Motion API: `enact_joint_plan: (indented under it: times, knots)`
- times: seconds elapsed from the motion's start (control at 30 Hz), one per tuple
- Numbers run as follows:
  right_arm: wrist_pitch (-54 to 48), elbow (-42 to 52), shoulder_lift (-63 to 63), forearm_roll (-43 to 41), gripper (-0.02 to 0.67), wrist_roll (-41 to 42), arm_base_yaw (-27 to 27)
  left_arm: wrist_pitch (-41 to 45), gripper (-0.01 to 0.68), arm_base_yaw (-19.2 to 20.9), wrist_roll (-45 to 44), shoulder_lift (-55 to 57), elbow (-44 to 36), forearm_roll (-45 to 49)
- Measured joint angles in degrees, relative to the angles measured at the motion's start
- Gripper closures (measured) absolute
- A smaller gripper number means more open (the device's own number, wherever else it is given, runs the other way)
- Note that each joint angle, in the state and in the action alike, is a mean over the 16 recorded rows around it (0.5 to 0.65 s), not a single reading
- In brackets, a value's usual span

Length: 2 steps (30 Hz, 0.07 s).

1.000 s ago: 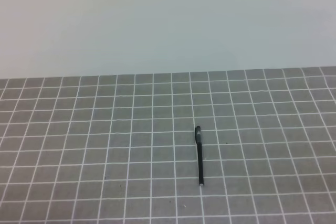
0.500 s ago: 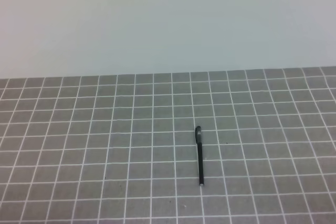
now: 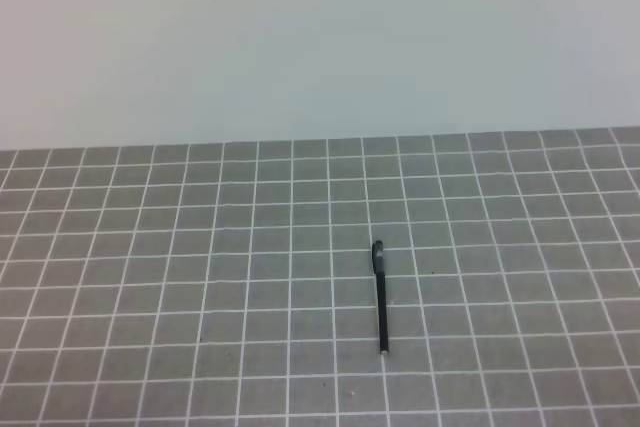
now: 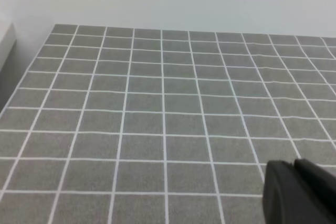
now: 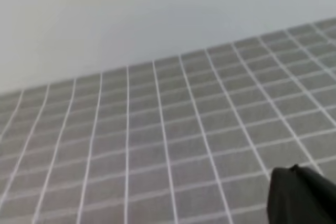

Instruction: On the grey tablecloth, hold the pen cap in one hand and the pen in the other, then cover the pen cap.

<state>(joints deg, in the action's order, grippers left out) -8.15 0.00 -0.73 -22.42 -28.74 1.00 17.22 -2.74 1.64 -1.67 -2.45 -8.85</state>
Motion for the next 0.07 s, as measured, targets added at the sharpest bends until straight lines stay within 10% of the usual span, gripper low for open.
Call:
enact_joint_plan:
  times: [0.07]
  knots:
    - [-0.1, 0.0, 0.0, 0.64, 0.645, 0.42, 0.0, 0.0, 0.673, 0.0, 0.0, 0.0, 0.0, 0.0]
